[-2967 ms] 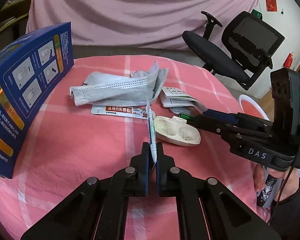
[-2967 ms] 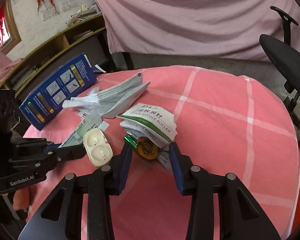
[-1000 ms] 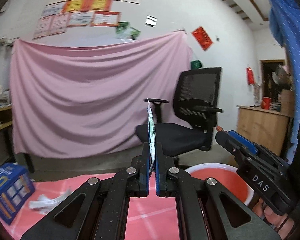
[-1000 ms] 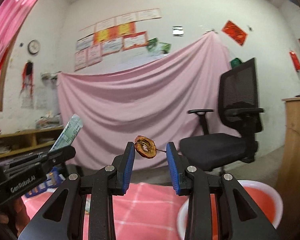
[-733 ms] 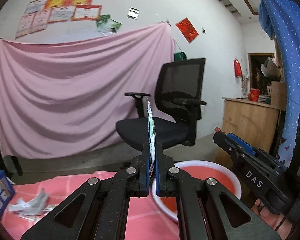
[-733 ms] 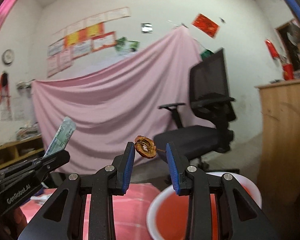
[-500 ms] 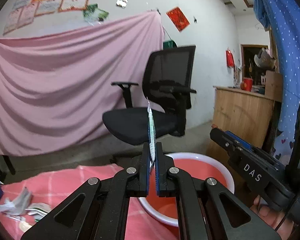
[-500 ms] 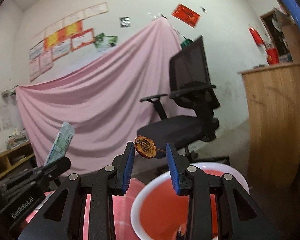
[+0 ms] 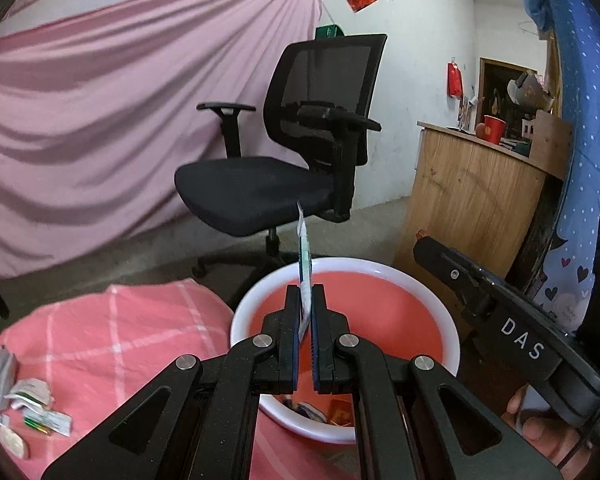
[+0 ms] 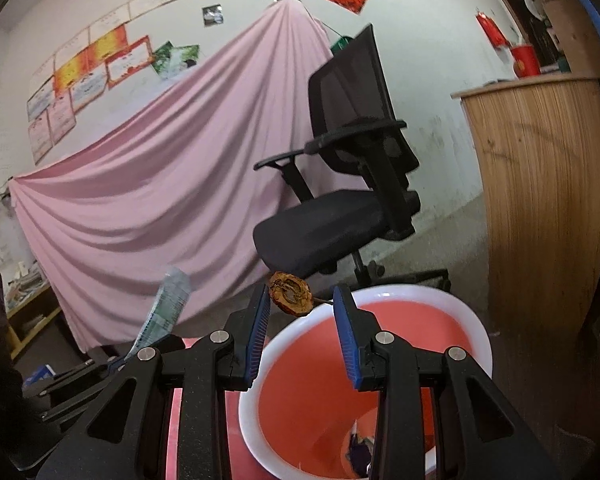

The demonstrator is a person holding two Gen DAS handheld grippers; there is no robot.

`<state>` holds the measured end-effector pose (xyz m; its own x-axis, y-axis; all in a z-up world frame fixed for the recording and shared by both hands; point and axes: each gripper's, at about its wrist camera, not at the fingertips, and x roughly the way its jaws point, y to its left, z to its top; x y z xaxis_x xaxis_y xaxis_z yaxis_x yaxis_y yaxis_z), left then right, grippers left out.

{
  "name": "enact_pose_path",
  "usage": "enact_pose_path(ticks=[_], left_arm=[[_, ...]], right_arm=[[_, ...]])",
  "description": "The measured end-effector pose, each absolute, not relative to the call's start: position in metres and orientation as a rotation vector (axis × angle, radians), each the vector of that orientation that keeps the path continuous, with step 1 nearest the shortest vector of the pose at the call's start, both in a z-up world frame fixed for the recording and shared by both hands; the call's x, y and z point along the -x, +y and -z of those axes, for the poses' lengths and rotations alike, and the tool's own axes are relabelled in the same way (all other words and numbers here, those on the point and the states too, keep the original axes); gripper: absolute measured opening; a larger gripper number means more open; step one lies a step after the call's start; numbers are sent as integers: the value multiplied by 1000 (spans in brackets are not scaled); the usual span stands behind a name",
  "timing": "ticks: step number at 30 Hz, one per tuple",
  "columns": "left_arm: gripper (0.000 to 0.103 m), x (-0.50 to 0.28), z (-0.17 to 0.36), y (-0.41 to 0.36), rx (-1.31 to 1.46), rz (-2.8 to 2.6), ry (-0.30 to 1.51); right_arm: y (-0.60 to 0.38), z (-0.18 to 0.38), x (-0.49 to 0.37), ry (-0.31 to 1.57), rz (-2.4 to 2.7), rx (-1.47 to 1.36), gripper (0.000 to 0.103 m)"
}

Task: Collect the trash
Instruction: 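Lift the tube and dried slice and carry both over the red bucket, then open both tools to drop the tube and slice into the bucket, then move both tools back over the table toward the remaining trash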

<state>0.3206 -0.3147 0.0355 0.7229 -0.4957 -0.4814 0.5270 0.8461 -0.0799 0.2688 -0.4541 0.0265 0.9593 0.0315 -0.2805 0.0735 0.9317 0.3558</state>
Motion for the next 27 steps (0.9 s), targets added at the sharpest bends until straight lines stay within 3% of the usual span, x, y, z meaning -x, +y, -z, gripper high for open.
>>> enact_pose_path(ticks=[3,7,12,16,22,24,25,27], left_arm=[[4,-323,-34,-312,-44,572,535],[19,-325,-34,-308,-23,566,551],[22,-323,-35,-301,-5,546,546],[33,-322,-36,-292,20,519,535],[34,-318,-43,-269,46,473,511],[40,-316,-47,-260,58,453,500],[47,-314,-50,-254,66,440,491],[55,-310,-54,-243,85,418,468]], right_arm=[[-457,-25,-270,303,21,-388,31],[-458,-24,-272,314,24,-393,36],[-459,-24,-273,325,25,-396,42],[-458,-26,-272,320,25,-393,47],[-453,-31,-270,308,20,-390,50],[-448,-34,-269,301,11,-384,53],[-445,-36,-269,298,5,-378,55],[-440,-39,-268,285,1,-368,78]])
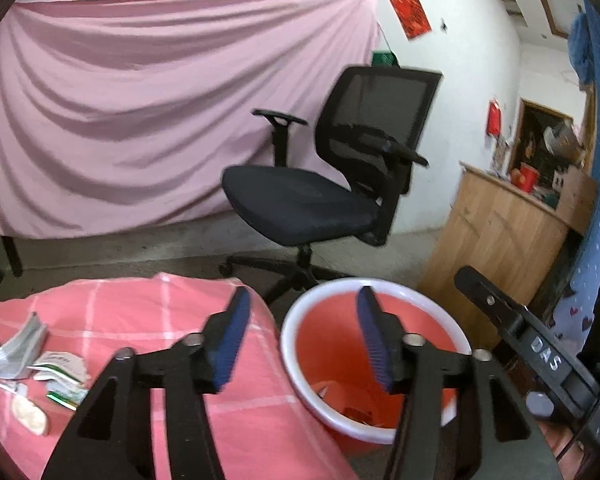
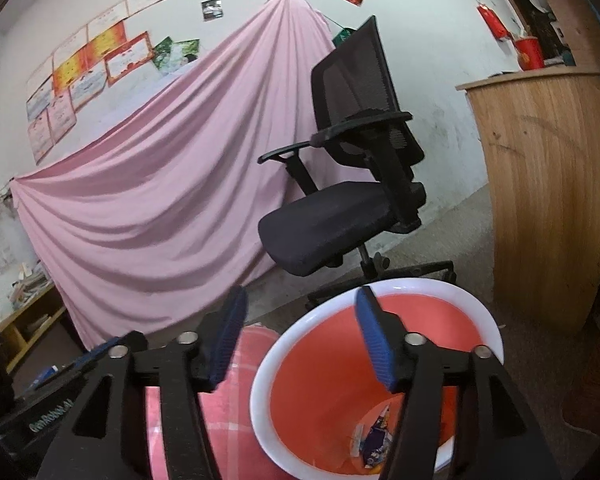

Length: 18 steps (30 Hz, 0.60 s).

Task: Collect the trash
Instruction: 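Move both tools back over the table toward the remaining trash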

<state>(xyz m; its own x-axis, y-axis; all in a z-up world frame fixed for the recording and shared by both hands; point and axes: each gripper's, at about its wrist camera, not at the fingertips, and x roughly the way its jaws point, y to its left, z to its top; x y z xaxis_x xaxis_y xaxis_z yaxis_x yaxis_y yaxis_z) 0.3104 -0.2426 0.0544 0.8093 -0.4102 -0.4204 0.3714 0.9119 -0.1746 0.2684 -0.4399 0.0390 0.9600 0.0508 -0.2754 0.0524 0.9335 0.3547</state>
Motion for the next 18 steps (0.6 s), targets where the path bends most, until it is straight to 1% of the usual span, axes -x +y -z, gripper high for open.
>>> enact_pose_path(ticks=[1,2,3,4,5,6,7,9,10,18], left_arm=[[59,-308,-58,-234,99,399,450],[61,-306,-60,-227,107,383,438],[68,-303,-62,-219,112,365,425],[81,-301,-64,-213,116,346,414],[88,-298,-65,-204,125,321,392],[97,-294,-67,-194,136,296,363],[100,-289,-68,-185,146,271,330],[100,-281,-69,-169,155,232,292],[100,-280,-69,-163,158,218,285],[101,-262,-64,-98,191,95,237]], right_arm=[[-437,-41,-267,272,-2,-366,82],[-434,-42,-267,263,-8,-364,83],[-431,-44,-266,255,-15,-361,84],[-427,-46,-266,247,-21,-354,84],[-423,-47,-266,236,-26,-346,87],[-420,-49,-266,227,-30,-341,91],[-415,-50,-265,214,-36,-334,93],[-406,-53,-263,188,-49,-320,102],[-400,-55,-262,172,-60,-311,103],[-348,-64,-256,59,-172,-219,103]])
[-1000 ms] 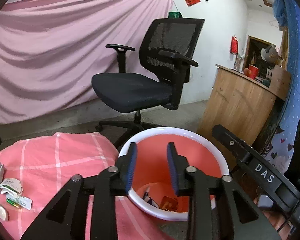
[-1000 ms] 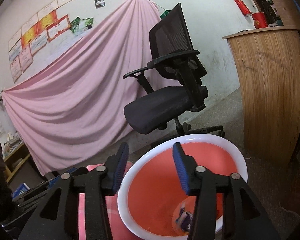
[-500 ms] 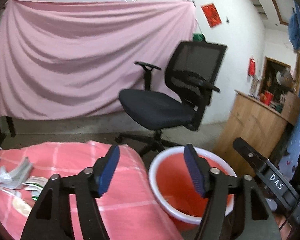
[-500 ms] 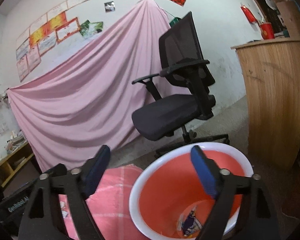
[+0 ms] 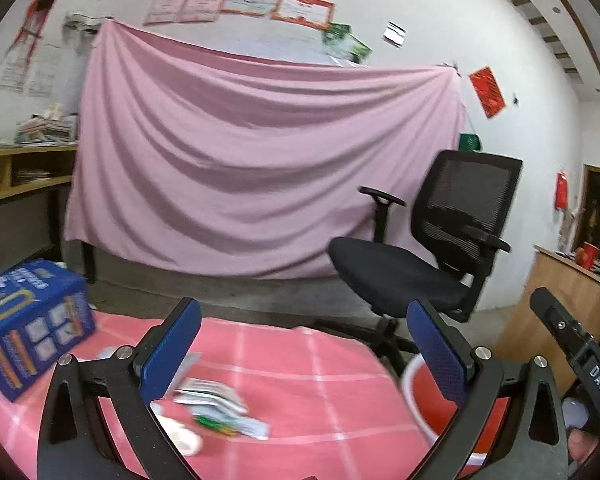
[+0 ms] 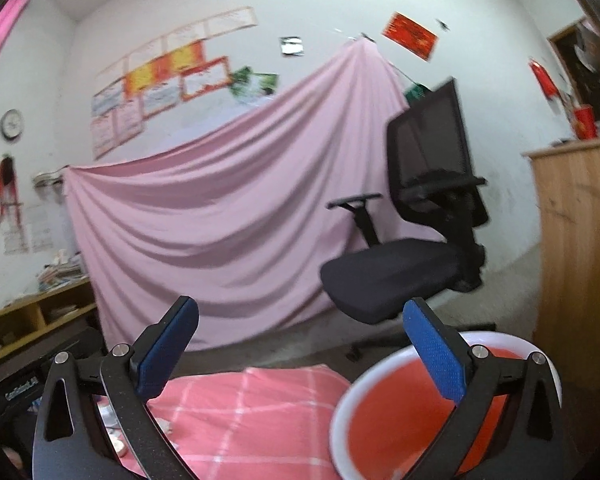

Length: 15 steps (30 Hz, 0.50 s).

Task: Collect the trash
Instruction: 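Move both tools back over the table toward the remaining trash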

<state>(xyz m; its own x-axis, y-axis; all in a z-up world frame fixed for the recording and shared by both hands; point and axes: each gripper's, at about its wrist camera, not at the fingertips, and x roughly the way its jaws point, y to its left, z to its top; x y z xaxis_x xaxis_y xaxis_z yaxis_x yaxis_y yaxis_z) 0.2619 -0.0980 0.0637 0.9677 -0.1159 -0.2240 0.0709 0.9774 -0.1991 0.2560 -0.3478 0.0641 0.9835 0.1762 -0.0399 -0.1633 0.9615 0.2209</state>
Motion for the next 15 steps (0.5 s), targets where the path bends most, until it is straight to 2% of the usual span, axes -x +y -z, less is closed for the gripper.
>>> enact_pose_path(ticks=[15], left_arm=[[101,-229,-38,-9,153,-61,209]], right_arm=[[-259,-52,-256,16,-347,-10,103]])
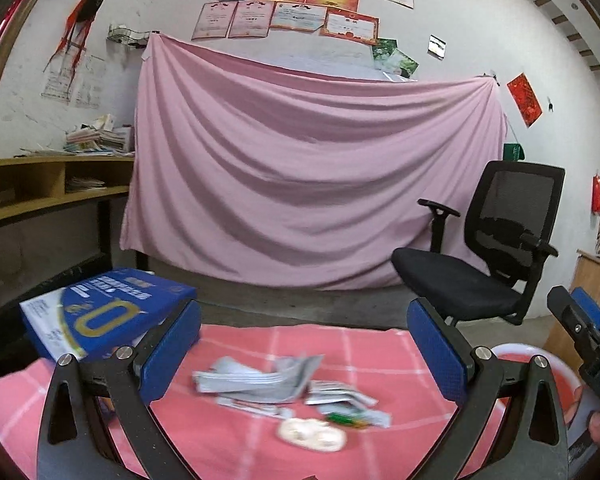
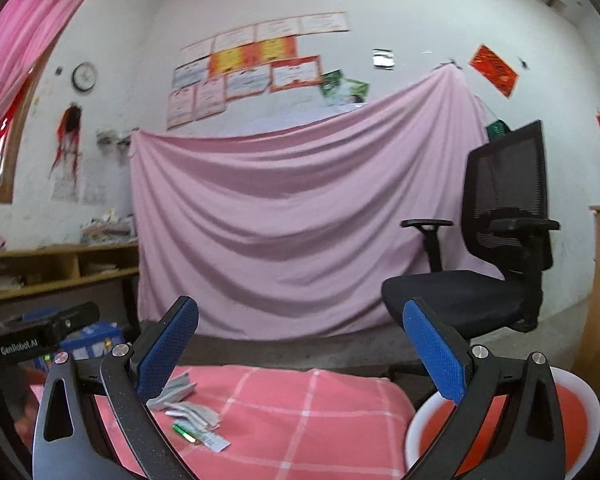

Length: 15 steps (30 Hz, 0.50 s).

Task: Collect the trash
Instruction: 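Move both tools back over the table toward the remaining trash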

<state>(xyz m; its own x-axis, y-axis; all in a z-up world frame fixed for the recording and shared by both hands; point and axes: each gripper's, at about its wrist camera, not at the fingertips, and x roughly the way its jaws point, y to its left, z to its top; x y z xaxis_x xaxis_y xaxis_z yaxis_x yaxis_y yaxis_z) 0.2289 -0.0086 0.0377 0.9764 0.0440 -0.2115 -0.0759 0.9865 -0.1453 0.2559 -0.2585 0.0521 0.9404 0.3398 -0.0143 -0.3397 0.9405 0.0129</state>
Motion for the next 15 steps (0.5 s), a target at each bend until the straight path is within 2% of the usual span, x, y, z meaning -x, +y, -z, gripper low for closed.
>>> enact_pose_path(ticks=[10,15], left_arm=[[101,-228,-4,18,139,-85,303],[101,-238,7,22,145,-51,413]], right_arm=[[-214,-25,-269,131,-399,153,103],[-206,-14,-286,241,-407,180,103]])
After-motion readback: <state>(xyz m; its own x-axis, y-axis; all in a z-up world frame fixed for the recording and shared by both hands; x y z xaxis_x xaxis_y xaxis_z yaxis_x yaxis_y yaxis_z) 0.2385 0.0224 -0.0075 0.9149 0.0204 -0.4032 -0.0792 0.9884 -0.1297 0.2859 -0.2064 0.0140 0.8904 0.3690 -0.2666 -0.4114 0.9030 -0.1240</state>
